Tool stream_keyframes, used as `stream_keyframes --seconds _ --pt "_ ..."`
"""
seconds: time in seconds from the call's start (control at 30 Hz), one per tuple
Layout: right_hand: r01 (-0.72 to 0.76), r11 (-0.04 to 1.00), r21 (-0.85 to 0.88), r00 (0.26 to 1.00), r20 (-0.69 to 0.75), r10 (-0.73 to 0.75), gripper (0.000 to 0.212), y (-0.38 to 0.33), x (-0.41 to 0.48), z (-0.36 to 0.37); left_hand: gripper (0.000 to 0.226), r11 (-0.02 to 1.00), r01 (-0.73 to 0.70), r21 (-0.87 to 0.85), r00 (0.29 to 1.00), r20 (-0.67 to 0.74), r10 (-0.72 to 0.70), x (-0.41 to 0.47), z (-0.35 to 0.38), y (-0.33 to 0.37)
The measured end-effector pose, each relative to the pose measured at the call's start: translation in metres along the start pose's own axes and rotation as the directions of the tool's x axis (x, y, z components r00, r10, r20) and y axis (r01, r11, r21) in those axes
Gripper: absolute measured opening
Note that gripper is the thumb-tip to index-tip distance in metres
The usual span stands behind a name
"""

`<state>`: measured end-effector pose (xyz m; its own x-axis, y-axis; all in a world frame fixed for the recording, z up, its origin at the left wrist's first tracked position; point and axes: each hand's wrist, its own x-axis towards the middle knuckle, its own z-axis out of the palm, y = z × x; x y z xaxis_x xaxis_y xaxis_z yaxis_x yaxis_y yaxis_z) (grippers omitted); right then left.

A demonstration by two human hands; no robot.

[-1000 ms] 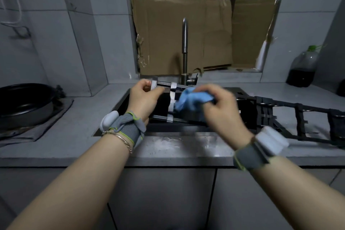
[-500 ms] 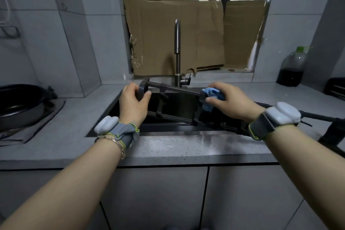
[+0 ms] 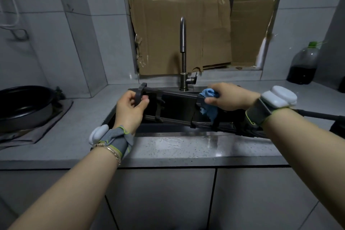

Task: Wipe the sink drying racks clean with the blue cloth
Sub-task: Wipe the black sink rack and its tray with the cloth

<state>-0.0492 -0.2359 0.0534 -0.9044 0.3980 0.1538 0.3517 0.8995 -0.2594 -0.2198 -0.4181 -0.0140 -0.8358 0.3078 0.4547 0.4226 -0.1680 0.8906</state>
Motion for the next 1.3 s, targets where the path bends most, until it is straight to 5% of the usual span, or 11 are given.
stream_keyframes --seconds 0.13,0.27,0.47,0.57,0.7,0.9,1.07,1.3 --pt "0.077 0.997 0.027 0.992 -0.101 -0.074 0.009 0.005 0.000 0.005 0.024 0.985 0.119 -0.124 0.990 0.093 -0.108 0.001 -0.003 0.014" --pt "0.108 0.993 0.054 0.981 -0.165 -0.098 0.007 0.010 -0.005 0.013 0.053 0.920 0.379 -0.098 0.913 0.202 -0.354 0.007 -0.002 0.024" --pt "0.233 0.857 0.459 0.953 -0.283 -0.108 0.026 -0.044 -0.004 0.016 0.044 0.958 0.263 -0.111 0.965 0.035 -0.261 -0.002 0.016 0.026" --pt "0.227 0.957 0.178 0.938 -0.303 -0.167 0.045 -0.089 0.008 0.040 0.048 0.975 0.217 -0.054 0.976 0.023 -0.216 -0.006 0.024 0.027" --pt "0.234 0.967 -0.097 0.863 -0.438 -0.252 0.034 -0.095 0.013 0.060 0.050 0.982 0.190 -0.010 0.982 0.025 -0.190 -0.009 0.015 0.025" --pt "0.143 0.980 -0.142 0.909 -0.372 -0.186 0.030 -0.021 -0.015 0.062 0.051 0.984 0.081 0.156 0.996 0.029 -0.087 -0.016 -0.003 -0.003" --pt "0.032 0.995 0.093 0.910 -0.415 0.009 0.023 0.014 -0.030 0.075 0.047 0.963 0.021 0.269 0.995 0.090 -0.047 -0.029 -0.005 -0.029" --pt "0.131 0.961 0.245 0.885 -0.466 -0.002 0.024 0.014 -0.046 0.101 0.049 0.958 0.214 0.190 0.977 -0.017 -0.215 -0.040 -0.012 -0.043"
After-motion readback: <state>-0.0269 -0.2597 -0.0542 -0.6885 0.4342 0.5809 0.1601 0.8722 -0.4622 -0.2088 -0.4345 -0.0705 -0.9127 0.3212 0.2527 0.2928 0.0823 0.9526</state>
